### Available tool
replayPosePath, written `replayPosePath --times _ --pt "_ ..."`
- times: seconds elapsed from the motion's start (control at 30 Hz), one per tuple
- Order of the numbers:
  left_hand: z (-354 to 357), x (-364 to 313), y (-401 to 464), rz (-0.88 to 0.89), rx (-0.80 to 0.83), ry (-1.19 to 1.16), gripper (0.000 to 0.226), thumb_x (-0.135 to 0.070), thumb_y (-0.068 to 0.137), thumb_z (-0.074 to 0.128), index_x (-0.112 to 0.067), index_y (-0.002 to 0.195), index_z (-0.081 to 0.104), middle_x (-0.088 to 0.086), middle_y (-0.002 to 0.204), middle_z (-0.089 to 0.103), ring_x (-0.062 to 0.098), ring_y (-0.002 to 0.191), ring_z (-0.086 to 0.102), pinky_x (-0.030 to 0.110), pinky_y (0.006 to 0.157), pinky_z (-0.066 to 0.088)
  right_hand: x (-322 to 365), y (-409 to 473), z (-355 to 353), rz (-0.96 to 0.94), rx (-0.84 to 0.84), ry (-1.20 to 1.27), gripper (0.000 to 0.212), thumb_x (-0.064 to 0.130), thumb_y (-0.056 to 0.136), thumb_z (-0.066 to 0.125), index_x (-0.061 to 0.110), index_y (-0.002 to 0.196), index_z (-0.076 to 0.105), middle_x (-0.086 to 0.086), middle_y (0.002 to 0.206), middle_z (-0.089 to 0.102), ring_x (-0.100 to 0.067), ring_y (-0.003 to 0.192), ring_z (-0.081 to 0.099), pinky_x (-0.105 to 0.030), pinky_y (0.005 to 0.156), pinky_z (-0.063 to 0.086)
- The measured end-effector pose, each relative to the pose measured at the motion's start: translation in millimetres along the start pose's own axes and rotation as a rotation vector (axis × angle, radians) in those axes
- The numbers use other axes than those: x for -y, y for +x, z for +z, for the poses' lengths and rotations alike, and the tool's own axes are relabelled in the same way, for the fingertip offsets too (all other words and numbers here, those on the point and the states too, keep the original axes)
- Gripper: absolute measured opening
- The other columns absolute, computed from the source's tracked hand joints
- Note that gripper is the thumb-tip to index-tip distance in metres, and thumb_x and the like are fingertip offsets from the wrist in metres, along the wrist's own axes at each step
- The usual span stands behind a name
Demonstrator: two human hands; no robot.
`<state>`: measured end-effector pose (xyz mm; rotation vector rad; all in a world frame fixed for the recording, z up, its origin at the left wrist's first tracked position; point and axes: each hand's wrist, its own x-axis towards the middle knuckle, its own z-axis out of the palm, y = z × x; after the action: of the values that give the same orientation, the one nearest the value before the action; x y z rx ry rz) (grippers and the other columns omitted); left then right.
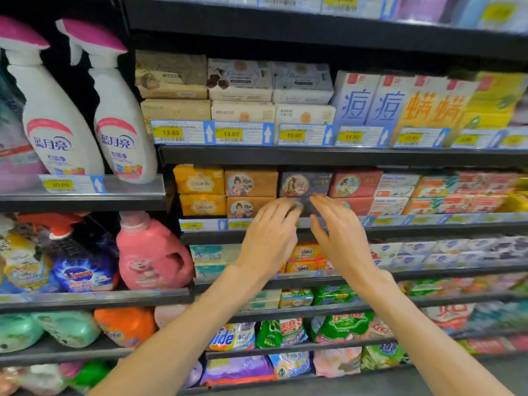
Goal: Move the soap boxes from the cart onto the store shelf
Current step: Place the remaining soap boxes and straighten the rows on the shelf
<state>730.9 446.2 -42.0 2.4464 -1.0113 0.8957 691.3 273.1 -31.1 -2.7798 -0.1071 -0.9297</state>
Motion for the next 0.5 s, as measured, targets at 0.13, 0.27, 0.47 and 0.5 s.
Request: replayPosePath --times 0.13,0.27,0.47,0.5 --pt "15 -17 14 -0.076 0.046 0.015 0.045 -0.014 0.091 0.058 -0.010 0.135 0.058 0.007 0.141 0.057 0.025 0.134 0.049 0.039 0.112 0.042 -14 4 1 -0.039 0.004 0.013 0.040 0.021 0.098 0.053 0.014 0.137 0.056 -0.003 0.141 0.058 -0.019 0.132 0.051 -0.034 0.113 0.036" --pt "21 -21 21 -0.151 0.054 0.048 0.049 -0.012 0.088 0.058 -0.009 0.137 0.057 0.007 0.145 0.055 0.025 0.138 0.046 0.041 0.112 0.042 -23 9 8 -0.069 0.027 0.036 0.042 0.019 0.097 0.054 0.013 0.139 0.054 -0.006 0.145 0.054 -0.019 0.135 0.048 -0.035 0.115 0.036" --pt "25 -28 17 -0.173 0.028 0.053 0.047 -0.012 0.088 0.060 -0.012 0.135 0.057 0.007 0.146 0.053 0.024 0.137 0.047 0.039 0.113 0.043 -29 5 6 -0.081 0.019 0.080 0.043 0.019 0.097 0.055 0.014 0.140 0.053 -0.004 0.146 0.053 -0.017 0.136 0.047 -0.033 0.114 0.036" --pt "26 -27 17 -0.175 0.029 0.050 0.047 -0.013 0.089 0.060 -0.013 0.135 0.057 0.006 0.146 0.052 0.023 0.136 0.047 0.038 0.113 0.042 -29 5 5 -0.079 0.025 0.085 0.044 0.018 0.097 0.055 0.013 0.140 0.053 -0.005 0.146 0.052 -0.017 0.136 0.046 -0.033 0.114 0.037"
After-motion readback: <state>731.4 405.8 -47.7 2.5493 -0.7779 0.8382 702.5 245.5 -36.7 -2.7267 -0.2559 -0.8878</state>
